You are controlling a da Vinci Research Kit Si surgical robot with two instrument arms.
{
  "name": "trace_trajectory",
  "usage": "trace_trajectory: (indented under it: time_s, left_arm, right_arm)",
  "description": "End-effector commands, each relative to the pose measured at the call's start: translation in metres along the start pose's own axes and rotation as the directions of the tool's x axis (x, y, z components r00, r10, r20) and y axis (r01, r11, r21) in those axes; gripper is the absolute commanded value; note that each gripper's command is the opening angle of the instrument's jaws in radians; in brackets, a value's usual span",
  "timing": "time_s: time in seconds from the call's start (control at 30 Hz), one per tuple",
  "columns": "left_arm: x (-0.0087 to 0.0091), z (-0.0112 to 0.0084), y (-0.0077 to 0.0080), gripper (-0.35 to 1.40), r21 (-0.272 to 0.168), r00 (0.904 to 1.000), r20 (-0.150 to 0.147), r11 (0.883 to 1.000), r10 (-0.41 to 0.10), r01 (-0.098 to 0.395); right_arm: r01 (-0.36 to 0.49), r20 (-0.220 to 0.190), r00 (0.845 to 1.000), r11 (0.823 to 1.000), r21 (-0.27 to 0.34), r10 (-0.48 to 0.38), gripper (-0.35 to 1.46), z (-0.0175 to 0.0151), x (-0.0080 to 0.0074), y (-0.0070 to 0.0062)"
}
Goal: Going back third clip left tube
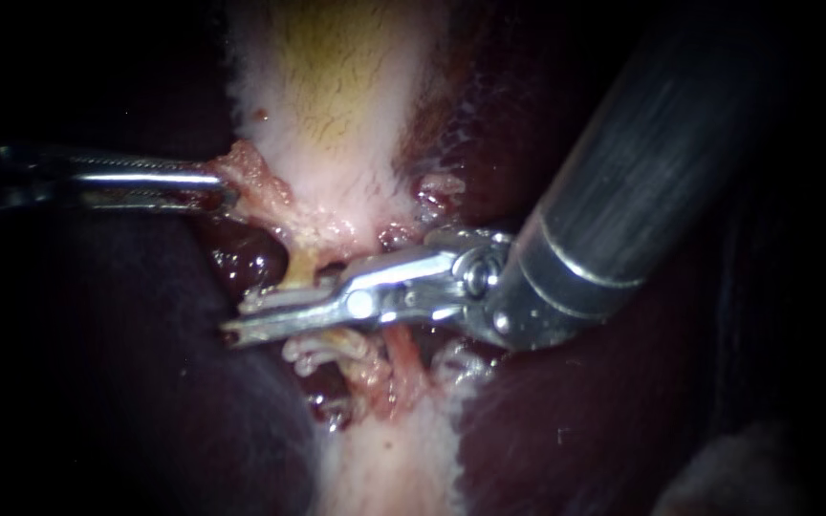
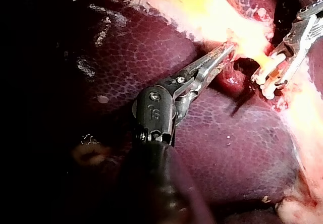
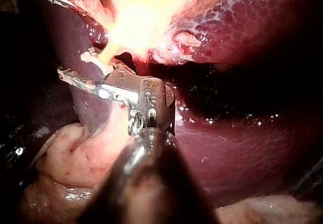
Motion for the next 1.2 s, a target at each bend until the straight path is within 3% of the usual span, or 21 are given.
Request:
trace_trajectory:
  time_s: [0.03, 0.13, 0.3, 0.5, 0.77, 1.03, 1.2]
  left_arm:
    - [0.0, 0.0, 0.0, -0.35, 0.0, 1.0, 0.0, 1.0, 0.0, 0.0]
    - [0.0, 0.0, 0.0, -0.35, 0.0, 1.0, 0.0, 1.0, 0.0, 0.0]
    - [0.0, 0.0, 0.0, -0.35, 0.0, 1.0, 0.0, 1.0, 0.0, 0.0]
    - [0.0, 0.0, 0.0, -0.35, 0.0, 1.0, 0.0, 1.0, 0.0, 0.0]
    - [0.0, 0.0, 0.0, -0.35, 0.0, 1.0, 0.0, 1.0, 0.0, 0.0]
    - [0.0, -0.0001, -0.0001, -0.35, -0.001, 1.0, 0.0, 1.0, 0.0, 0.0]
    - [-0.0001, -0.0003, -0.0001, -0.35, -0.002, 1.0, 0.0, 1.0, 0.001, -0.001]
  right_arm:
    - [0.028, 0.001, 1.0, 1.0, -0.012, -0.028, 0.49, -0.0001, 0.0, 0.0004]
    - [0.11, 0.012, 0.994, 0.992, -0.06, -0.11, 0.5, -0.0005, 0.0002, 0.0015]
    - [0.247, 0.056, 0.968, 0.965, -0.089, -0.243, 0.5, -0.0016, 0.0003, 0.003]
    - [0.334, 0.085, 0.941, 0.937, -0.104, -0.326, 0.5, -0.003, 0.0001, 0.004]
    - [0.411, 0.094, 0.911, 0.906, -0.1, -0.402, 0.5, -0.0054, -0.0006, 0.0037]
    - [0.444, 0.103, 0.894, 0.891, -0.091, -0.435, 0.5, -0.0079, -0.0014, 0.0031]
    - [0.502, 0.108, 0.863, 0.861, -0.077, -0.493, 0.5, -0.011, -0.0021, 0.0021]
